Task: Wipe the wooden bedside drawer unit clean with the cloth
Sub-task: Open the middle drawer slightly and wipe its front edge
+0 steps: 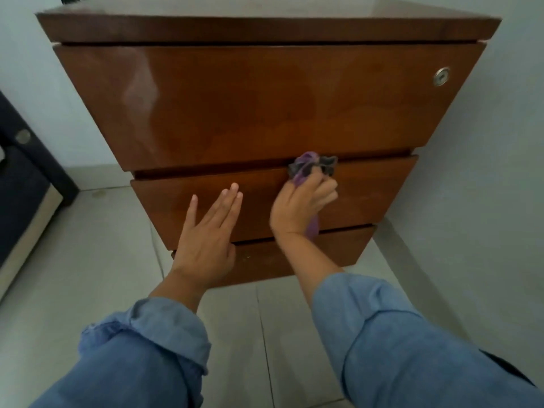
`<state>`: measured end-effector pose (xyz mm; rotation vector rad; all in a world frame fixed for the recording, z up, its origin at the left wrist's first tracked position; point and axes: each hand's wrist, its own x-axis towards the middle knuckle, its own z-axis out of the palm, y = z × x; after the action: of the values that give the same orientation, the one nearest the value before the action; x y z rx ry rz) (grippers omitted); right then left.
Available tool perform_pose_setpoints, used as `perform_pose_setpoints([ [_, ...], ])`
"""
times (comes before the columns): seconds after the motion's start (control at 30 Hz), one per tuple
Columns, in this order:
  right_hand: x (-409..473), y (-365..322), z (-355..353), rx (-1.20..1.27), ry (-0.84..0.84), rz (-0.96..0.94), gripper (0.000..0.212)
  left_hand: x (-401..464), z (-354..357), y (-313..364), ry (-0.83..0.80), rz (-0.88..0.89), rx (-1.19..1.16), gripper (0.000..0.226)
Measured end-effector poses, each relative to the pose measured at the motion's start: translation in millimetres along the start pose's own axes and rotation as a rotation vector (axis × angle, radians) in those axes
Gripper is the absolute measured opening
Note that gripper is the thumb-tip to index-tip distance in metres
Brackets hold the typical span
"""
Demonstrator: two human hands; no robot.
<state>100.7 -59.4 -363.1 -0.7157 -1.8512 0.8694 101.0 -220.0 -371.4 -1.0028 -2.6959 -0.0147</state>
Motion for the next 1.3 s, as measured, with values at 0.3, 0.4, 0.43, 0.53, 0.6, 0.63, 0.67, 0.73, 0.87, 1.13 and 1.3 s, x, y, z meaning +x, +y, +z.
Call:
perform_pose_setpoints([
  [0.3, -40, 4, 5, 0.026, -0.340, -0.313, 0.036, -9, -1, -4, -0.023, -0.077, -0.018, 0.091],
  [0.4, -29, 13, -23, 0.282, -0.259, -0.083, 0.043, -7, -2, 8, 0.062, -0.061, -0.012, 0.087],
  [0.43, -22, 17, -32, 0.359, -0.162, 0.030, 0.046, -4, -2, 13, 0.102, -0.038, -0.022, 0.085],
  [0.53, 13, 45, -59, 0.413, 0.174, 0.255, 0.045, 5, -2, 24, 0.152, 0.010, -0.009, 0.084],
  [0.6, 45, 77, -70, 0.343, 0.312, 0.327, 0.045, 11, -2, 29, 0.161, -0.002, 0.031, 0.086],
  [0.63, 60, 95, -71, 0.302, 0.320, 0.373, 0.048, 14, -2, 30, 0.159, -0.018, 0.050, 0.087],
  [0.67, 74, 110, -71, 0.270, 0.298, 0.419, 0.051, 17, -2, 30, 0.159, -0.035, 0.064, 0.089],
  [0.73, 96, 136, -64, 0.249, 0.237, 0.477, 0.056, 23, -1, 29, 0.161, -0.065, 0.088, 0.092],
  [0.87, 90, 133, -53, 0.082, 0.125, 0.517, 0.051, 30, 6, 30, 0.169, -0.095, 0.106, 0.092],
  [1.13, -44, 69, -6, 0.000, -0.381, 0.092, 0.022, 29, 8, 31, 0.170, -0.080, 0.086, 0.092],
  [1.3, -49, 72, -1, 0.017, -0.540, 0.011, 0.025, 26, 1, 27, 0.154, -0.055, 0.137, 0.090],
])
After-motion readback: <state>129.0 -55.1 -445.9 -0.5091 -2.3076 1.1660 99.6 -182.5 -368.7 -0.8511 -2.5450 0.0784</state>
